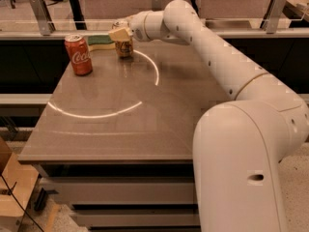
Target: Move orange can near sponge
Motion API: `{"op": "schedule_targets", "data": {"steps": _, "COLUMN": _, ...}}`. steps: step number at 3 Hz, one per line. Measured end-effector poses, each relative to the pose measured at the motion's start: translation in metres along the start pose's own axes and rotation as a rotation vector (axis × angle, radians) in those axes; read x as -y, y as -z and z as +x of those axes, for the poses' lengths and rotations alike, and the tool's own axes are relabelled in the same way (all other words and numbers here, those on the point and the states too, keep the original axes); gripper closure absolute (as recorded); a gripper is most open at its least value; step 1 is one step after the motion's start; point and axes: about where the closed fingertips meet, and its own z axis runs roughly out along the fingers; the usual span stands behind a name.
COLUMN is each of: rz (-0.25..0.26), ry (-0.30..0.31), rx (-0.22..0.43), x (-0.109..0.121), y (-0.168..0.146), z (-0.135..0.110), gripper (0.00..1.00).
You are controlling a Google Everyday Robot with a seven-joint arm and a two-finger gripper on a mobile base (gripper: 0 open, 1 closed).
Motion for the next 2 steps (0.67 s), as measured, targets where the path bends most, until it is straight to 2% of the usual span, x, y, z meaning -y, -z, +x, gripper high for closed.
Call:
{"op": "schedule_targets", "data": {"steps": 1, "rz": -0.004, "ry": -0.001, "rx": 0.000, "x": -0.0023, "y": -0.0027, "z": 0.0007, "gripper": 0.12}}
{"op": "schedule_targets", "data": {"steps": 2, "rz": -0.008, "ry": -0.001, "rx": -0.001, "x": -0.0044, "y": -0.0053, "z": 0.0011, "gripper": 0.00}}
